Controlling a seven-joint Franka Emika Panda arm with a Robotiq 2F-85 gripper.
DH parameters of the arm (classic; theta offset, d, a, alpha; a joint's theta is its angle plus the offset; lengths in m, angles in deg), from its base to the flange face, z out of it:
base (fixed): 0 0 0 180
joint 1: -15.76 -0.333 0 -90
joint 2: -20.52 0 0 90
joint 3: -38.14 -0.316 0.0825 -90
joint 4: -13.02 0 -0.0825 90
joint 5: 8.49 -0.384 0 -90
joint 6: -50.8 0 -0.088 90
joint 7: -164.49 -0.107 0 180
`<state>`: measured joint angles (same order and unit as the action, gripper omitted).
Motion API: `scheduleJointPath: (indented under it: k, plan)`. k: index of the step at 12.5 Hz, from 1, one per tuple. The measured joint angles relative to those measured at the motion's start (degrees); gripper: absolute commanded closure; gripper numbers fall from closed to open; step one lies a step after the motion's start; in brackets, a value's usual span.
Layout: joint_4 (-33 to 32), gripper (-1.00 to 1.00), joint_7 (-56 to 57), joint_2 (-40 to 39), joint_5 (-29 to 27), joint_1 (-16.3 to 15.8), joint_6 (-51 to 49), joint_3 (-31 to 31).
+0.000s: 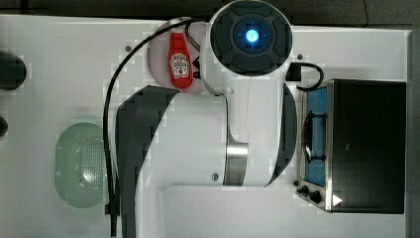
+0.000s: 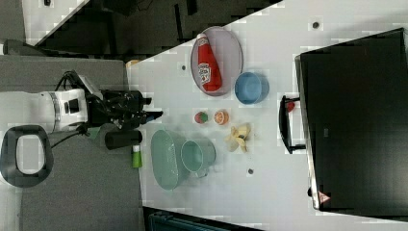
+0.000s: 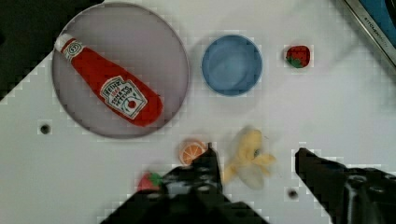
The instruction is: Pick banana from table and place on oven.
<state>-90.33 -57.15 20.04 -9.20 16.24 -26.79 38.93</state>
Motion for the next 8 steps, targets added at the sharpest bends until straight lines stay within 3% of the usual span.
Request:
scheduleJointPath:
  k: [3, 6, 8]
  plan:
    - [-14.38, -1.00, -0.70, 18.35, 0.09, -0.43, -13.94, 1.90]
    - [-13.93, -1.00, -0.99, 30.66, 2.47, 0.08, -12.43, 2.19]
    - [-12.70, -1.00, -1.31, 33.43, 2.18, 0.81, -10.38, 1.51]
